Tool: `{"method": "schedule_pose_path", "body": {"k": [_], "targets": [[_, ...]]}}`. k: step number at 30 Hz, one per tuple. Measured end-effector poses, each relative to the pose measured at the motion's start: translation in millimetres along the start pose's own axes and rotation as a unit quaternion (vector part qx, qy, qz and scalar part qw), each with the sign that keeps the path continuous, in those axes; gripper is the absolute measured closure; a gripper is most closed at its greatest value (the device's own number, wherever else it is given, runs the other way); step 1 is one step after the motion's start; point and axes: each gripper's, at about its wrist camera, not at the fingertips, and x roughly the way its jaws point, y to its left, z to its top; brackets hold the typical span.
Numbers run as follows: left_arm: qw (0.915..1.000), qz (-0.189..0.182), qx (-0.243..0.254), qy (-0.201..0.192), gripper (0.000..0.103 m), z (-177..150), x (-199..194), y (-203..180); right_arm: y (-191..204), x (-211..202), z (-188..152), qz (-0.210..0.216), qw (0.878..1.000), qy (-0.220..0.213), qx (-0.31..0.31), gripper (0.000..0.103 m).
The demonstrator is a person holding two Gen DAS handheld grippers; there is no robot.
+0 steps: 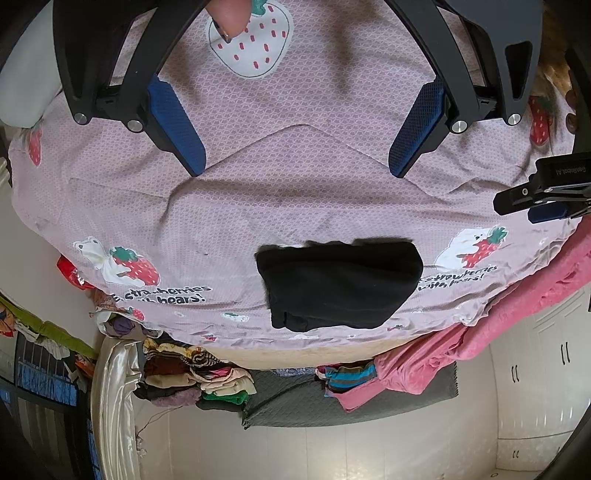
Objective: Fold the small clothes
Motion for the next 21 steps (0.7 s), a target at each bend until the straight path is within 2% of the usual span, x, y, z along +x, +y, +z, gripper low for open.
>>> {"method": "schedule_pose_path", "body": {"k": [21], "targets": [[1.0,0.003,0.004,-0.004,0.009,1.0,-4.2,-3.6,4.5,-4.7,0.6,0.001,1.0,-0.003,-0.002,0.004]]}}
